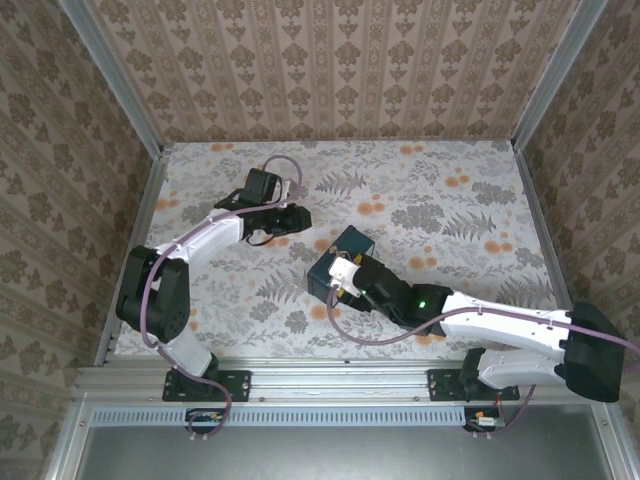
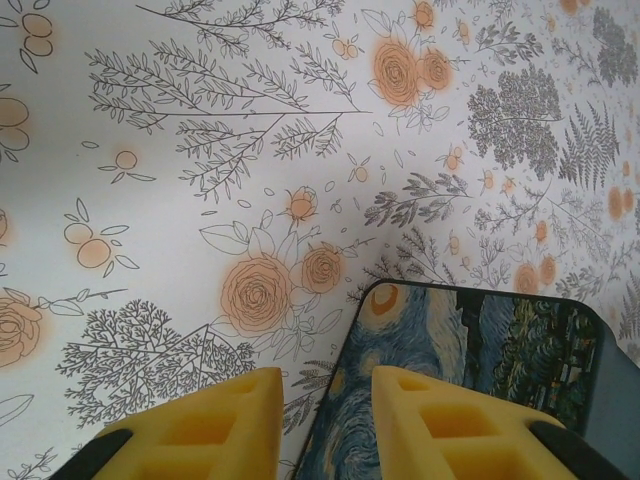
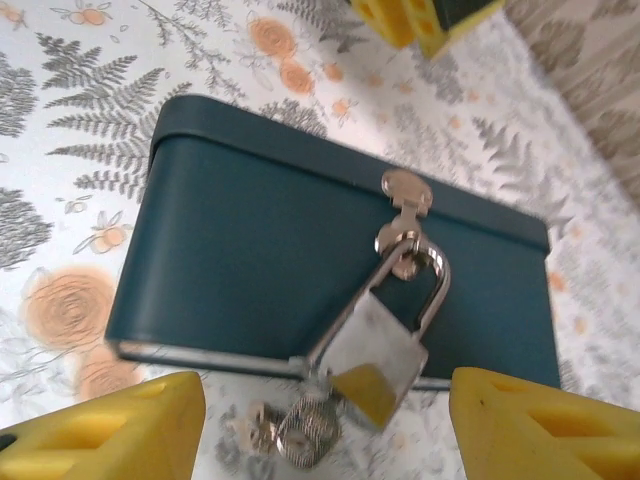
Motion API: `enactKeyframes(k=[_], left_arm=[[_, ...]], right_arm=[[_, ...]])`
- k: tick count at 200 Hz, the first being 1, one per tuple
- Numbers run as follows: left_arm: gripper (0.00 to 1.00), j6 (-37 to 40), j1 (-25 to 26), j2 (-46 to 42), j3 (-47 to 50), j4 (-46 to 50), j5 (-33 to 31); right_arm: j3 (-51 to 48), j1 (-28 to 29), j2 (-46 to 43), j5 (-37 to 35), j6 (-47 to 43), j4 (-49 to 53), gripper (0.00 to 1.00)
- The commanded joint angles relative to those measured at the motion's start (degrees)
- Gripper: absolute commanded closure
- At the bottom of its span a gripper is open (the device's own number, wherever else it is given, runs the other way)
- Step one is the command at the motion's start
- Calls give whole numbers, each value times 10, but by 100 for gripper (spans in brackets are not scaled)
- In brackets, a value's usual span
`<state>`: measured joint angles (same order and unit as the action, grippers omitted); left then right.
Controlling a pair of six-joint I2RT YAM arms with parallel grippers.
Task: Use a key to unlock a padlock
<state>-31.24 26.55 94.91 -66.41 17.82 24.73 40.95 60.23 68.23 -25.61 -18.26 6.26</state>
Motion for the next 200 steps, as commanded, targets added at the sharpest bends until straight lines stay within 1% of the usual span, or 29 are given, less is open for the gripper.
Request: enactKeyframes(k=[1, 40, 72, 112, 120, 142, 156, 167, 178, 200], left_arm=[[68, 15, 3, -17, -3, 12, 18], [66, 19, 20, -64, 6, 30, 35], [66, 17, 25, -75, 27, 33, 33], [66, 11, 26, -91, 33, 29, 48], [65, 12, 25, -97, 32, 33, 50], [65, 11, 29, -114, 31, 41, 66], [64, 5, 35, -123, 38, 34, 92], [61, 16, 46, -130, 42, 42, 98], [57, 33, 60, -135, 47, 61, 86], [55, 53, 79, -138, 61, 85, 67]], right_arm=[[-7, 11, 14, -81, -88, -65, 32], [-6, 13, 33, -91, -121, -53, 32], [-11, 6, 44, -80, -124, -40, 39], [3, -3, 48, -65, -125, -2, 48], [3, -4, 44, -66, -125, 0, 48], [7, -9, 27, -53, -127, 13, 43], [9, -15, 12, -34, -121, 25, 42], [9, -19, 4, -22, -120, 30, 41], [10, -23, 1, -20, -119, 35, 41], [2, -31, 3, -19, -124, 15, 40]])
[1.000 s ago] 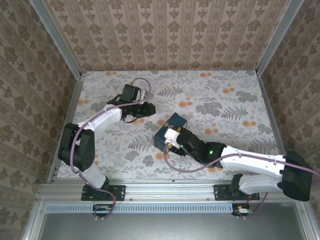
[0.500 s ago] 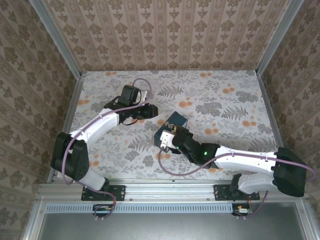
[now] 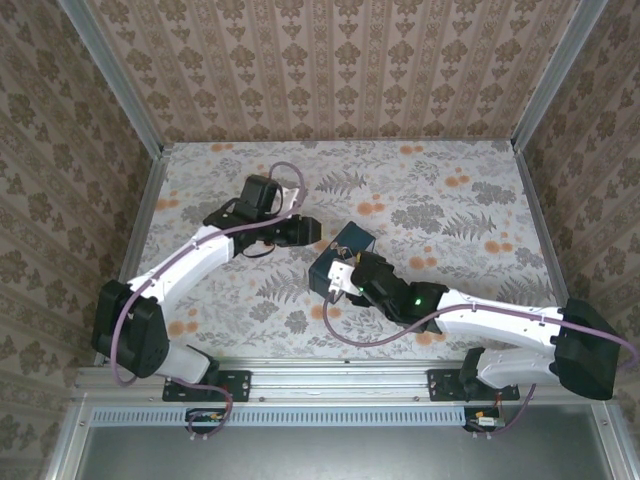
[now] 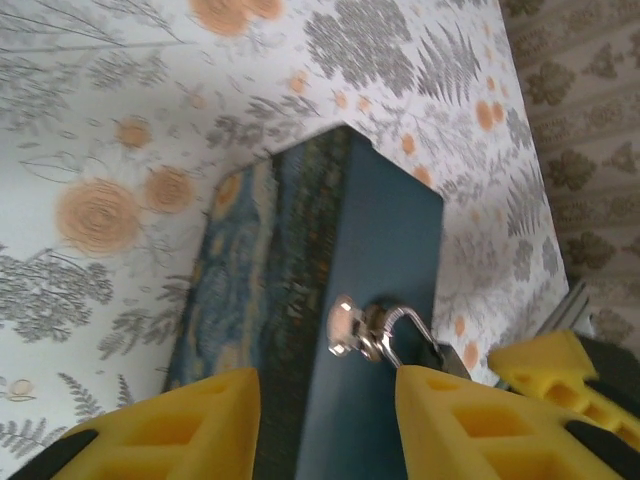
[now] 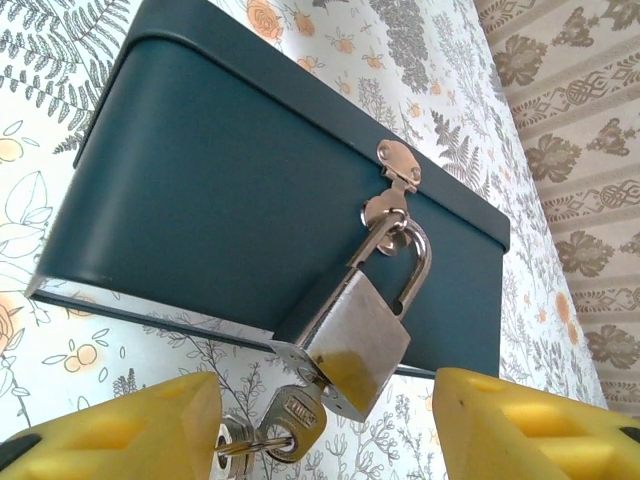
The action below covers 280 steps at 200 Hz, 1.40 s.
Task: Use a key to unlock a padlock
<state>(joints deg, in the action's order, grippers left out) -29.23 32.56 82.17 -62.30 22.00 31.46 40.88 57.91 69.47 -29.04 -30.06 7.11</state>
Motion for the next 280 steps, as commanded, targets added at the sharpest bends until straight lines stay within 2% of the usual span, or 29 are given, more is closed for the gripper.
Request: enactKeyframes(k=[1, 66, 145, 170, 207, 240, 280], left_arm=[[54, 33, 20, -10, 22, 43, -2], [59, 44, 29, 38, 49, 36, -41], [63, 50, 20, 58, 55, 35, -44], [64, 50, 19, 60, 59, 33, -40], [66, 48, 15, 61, 62, 30, -38], [67, 47, 15, 64, 65, 26, -35], [68, 47, 15, 68, 62, 25, -33]], right_arm=[[2, -8, -9, 15, -6, 6, 40], [-9, -14, 24, 2, -17, -69, 40], [-10, -41, 5, 13, 4, -61, 59], [-9, -57, -9, 40, 36, -59, 65], [-1, -77, -10, 63, 77, -42, 69], [7, -146, -33, 144, 181, -23, 74], [35, -183, -22, 207, 275, 16, 74]])
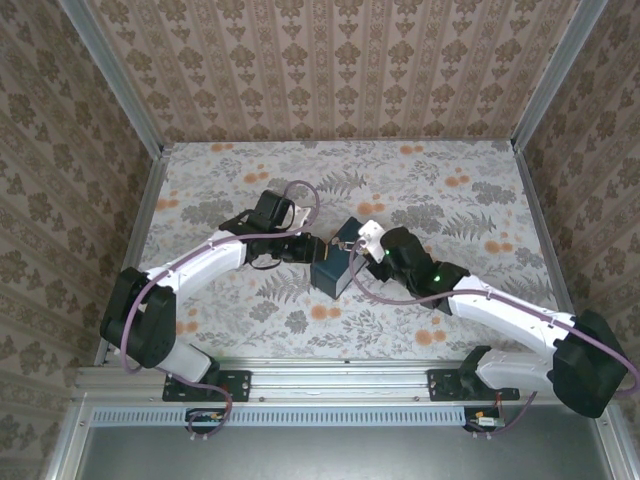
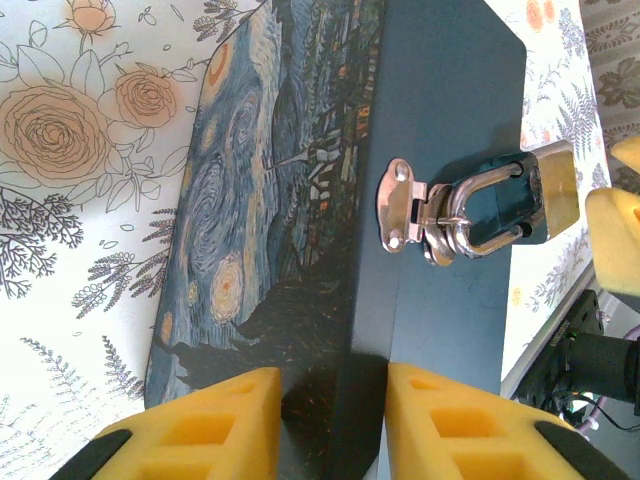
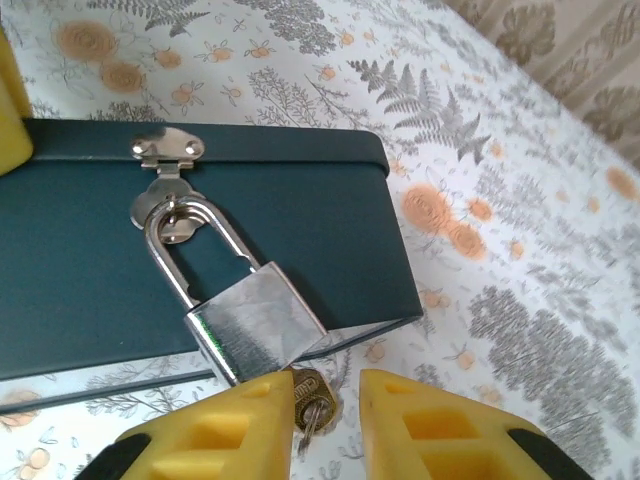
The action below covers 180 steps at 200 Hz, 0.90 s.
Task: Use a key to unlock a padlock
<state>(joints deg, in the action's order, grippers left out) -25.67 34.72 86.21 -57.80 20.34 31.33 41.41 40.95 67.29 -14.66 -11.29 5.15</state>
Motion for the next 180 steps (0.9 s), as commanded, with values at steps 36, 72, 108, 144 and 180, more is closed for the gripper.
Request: enactKeyframes(k=[36, 72, 108, 144, 180], left_arm=[[69, 11, -14, 28, 16, 41, -32], [69, 15, -22, 33, 11, 39, -28], [70, 19, -28, 46, 3, 42, -23], [70, 21, -33, 50, 2, 34, -17], [71, 24, -35, 52, -2, 34, -15]], right_arm=[[11, -13, -38, 86, 26, 45, 49], [-22, -7, -43, 28, -106, -5, 40], [-77, 11, -5, 4, -282, -159, 40], [-66, 22, 27, -20, -346, -189, 40], [-57, 24, 38, -29, -391, -203, 39]])
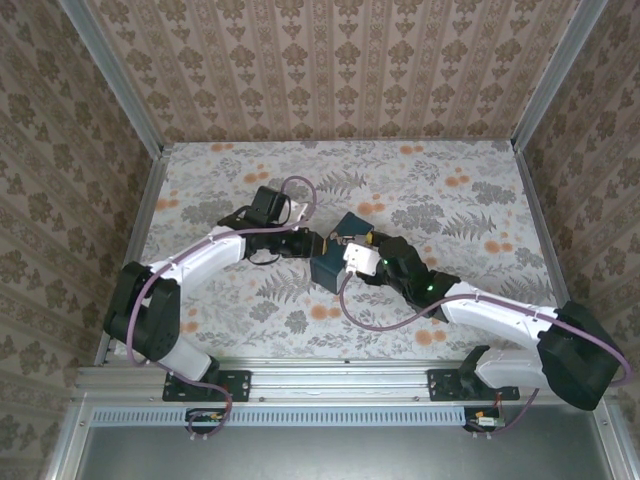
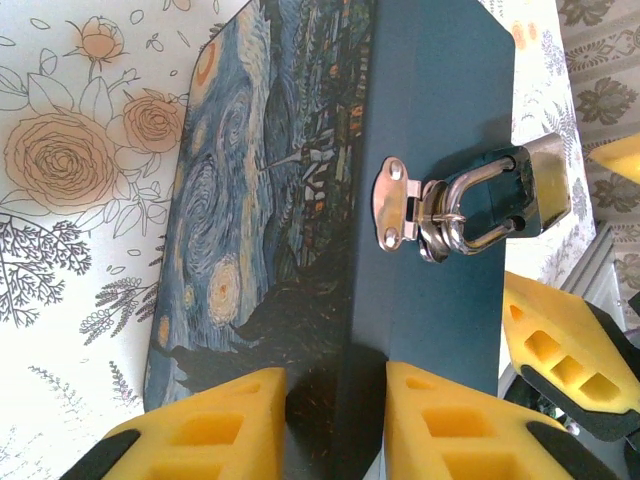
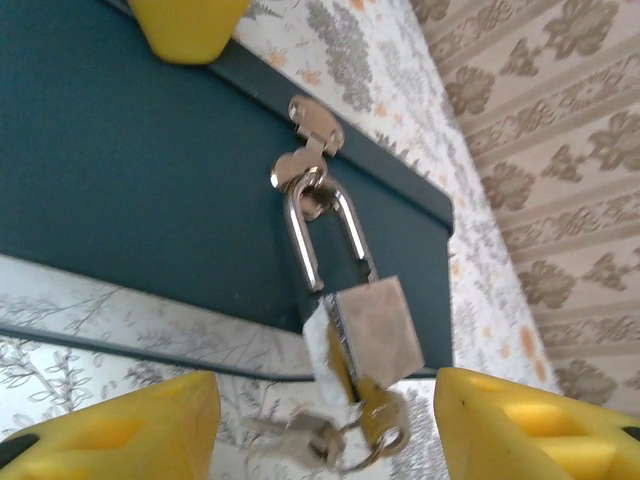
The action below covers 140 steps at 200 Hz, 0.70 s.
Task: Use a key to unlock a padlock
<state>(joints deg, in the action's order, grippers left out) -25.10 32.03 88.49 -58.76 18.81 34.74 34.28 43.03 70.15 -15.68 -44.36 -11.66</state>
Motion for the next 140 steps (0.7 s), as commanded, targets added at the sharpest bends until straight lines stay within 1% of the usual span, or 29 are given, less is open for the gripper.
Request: enactKeyframes(k=[1, 25, 35, 67, 75, 84, 91, 118, 140], left_arm=[[71, 18, -8, 29, 7, 49, -49], [71, 19, -11, 29, 9, 48, -46], [71, 19, -12, 30, 9, 49, -45], [72, 22, -14, 27, 10, 50, -40], [72, 23, -14, 26, 11, 51, -40], [72, 24, -13, 26, 12, 51, -41], [72, 24, -14, 26, 13, 51, -41], [72, 23, -14, 25, 15, 51, -41], [72, 23, -14, 26, 15, 51, -41]], right_arm=[[15, 3, 10, -18, -61, -34, 40], [27, 0, 26, -7, -81, -11, 40], [31, -2, 36, -5, -86, -2, 42], [39, -9, 56, 3, -99, -5, 43], [43, -12, 59, 7, -99, -3, 46], [50, -12, 62, 7, -100, 2, 53], [53, -13, 62, 12, -99, 0, 56], [66, -20, 63, 22, -87, 21, 64], [66, -30, 55, 29, -74, 30, 68]])
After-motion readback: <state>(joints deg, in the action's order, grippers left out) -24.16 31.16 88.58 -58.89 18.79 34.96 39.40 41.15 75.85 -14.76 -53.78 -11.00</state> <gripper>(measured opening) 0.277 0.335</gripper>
